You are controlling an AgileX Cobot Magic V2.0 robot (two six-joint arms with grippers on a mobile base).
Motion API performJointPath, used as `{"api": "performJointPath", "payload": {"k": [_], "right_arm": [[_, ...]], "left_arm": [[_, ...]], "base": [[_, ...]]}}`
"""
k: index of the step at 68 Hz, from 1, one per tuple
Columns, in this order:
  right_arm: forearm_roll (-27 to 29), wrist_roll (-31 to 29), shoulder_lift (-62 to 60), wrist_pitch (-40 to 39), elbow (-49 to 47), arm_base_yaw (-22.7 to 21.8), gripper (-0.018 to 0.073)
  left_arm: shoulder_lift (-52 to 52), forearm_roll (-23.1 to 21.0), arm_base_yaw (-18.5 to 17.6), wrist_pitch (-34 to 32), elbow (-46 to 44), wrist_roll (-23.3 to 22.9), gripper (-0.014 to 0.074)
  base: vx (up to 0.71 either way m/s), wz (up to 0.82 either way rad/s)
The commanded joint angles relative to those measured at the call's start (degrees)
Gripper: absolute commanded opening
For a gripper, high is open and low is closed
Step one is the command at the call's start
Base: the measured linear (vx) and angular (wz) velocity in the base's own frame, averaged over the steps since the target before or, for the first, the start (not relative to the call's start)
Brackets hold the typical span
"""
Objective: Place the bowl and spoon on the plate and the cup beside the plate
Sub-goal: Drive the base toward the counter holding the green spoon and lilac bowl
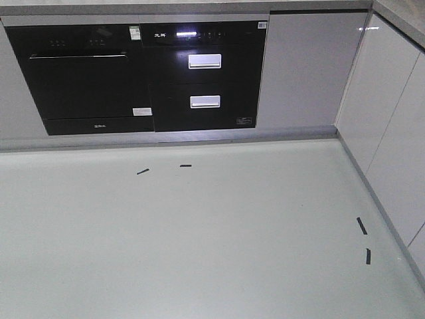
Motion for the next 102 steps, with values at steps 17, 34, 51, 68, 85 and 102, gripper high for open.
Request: {"api": "performJointPath", "payload": {"k": [17, 34, 51, 68, 85, 102], "right_arm": [[-0.4, -0.1, -0.6, -4.1, 0.2, -0.2, -0.001], [-0.4, -0.1, -0.6, -4.0, 0.2, -0.2, -0.001], [-0.4, -0.1, -0.6, -4.0, 0.2, -0.2, -0.001], [-0.4, -0.1, -0.6, -4.0, 0.2, -0.2, -0.001], [-0.4, -0.1, -0.6, -4.0, 0.2, -0.2, -0.001], [-0.4, -0.1, -0.6, -4.0, 0.2, -0.2, -0.001]], "left_arm": [[-0.8, -0.1, 0.1, -4.0, -0.5, -0.4, -0.0006], [-0.8, -0.1, 0.1, -4.0, -0.5, -0.4, -0.0006], [-0.8, -0.1, 0.1, -4.0, -0.5, -0.4, -0.0006], [-0.8, -0.1, 0.1, -4.0, -0.5, -0.4, -0.0006], [-0.8, -0.1, 0.1, -4.0, -0.5, -0.4, -0.0006], [-0.8, -0.1, 0.1, -4.0, -0.5, -0.4, -0.0006]], "base": [[0.04, 0.01], [0.1, -0.02], [0.15, -0.08], [0.14, 0.08], [0.18, 0.17], [0.21, 0.1]]}}
